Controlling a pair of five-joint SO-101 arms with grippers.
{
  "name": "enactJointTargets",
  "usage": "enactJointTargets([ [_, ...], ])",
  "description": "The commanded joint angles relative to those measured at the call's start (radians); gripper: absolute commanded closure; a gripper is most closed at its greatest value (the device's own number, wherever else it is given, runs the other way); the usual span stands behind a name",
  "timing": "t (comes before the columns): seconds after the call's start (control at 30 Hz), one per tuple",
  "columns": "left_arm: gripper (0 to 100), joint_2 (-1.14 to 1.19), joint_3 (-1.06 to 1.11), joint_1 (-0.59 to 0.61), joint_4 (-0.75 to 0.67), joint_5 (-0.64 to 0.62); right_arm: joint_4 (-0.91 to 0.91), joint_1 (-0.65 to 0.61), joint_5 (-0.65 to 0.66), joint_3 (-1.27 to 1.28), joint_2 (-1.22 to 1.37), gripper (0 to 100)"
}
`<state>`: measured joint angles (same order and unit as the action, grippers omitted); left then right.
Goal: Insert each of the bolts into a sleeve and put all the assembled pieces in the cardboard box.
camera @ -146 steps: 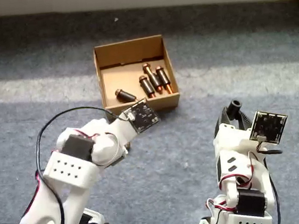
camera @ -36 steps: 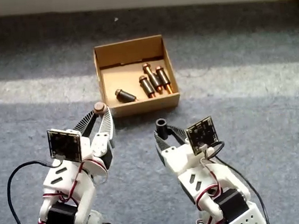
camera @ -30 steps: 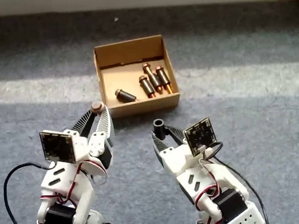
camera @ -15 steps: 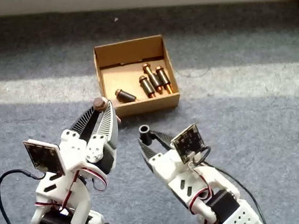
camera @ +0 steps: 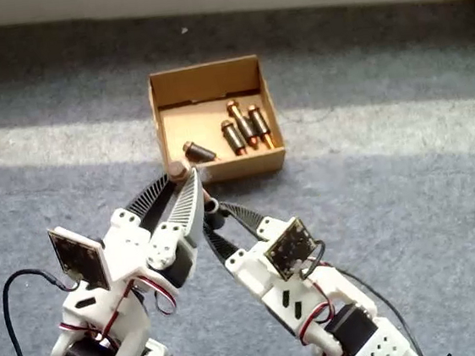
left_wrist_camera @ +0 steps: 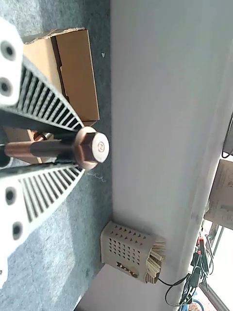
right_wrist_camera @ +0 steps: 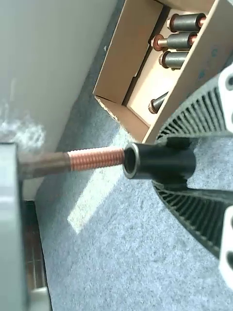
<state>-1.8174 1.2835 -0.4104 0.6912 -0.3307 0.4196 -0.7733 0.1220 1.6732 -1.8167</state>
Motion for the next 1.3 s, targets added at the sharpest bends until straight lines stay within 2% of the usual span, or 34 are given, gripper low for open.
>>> enactJointTargets([
  [0.0, 99, -0.001, -0.012, -0.019, -0.015, -0.009, -0.039, -0.010, 0.014, 0.114, -0.019, 99.3],
  [0.27, 99, -0.001, -0.010, -0.027, 0.018, -0.008, -0.039, -0.004, 0.014, 0.114, -0.019, 99.3],
  [0.4, 99, -0.001, -0.013, -0.082, 0.064, -0.005, -0.038, -0.004, 0.015, 0.114, -0.019, 99.3],
  [0.8, 99, -0.001, 0.007, -0.081, 0.072, -0.002, -0.036, -0.004, 0.014, 0.114, -0.019, 99.3],
  [0.93, 88, -0.001, 0.042, -0.081, 0.104, 0.120, -0.035, -0.002, 0.014, 0.114, -0.019, 99.3],
  [1.0, 84, -0.001, 0.044, -0.068, 0.130, 0.124, -0.010, -0.002, 0.015, 0.114, -0.019, 99.3],
  [1.27, 83, -0.001, 0.044, 0.019, 0.141, 0.129, -0.002, -0.002, 0.015, 0.116, -0.019, 99.3],
])
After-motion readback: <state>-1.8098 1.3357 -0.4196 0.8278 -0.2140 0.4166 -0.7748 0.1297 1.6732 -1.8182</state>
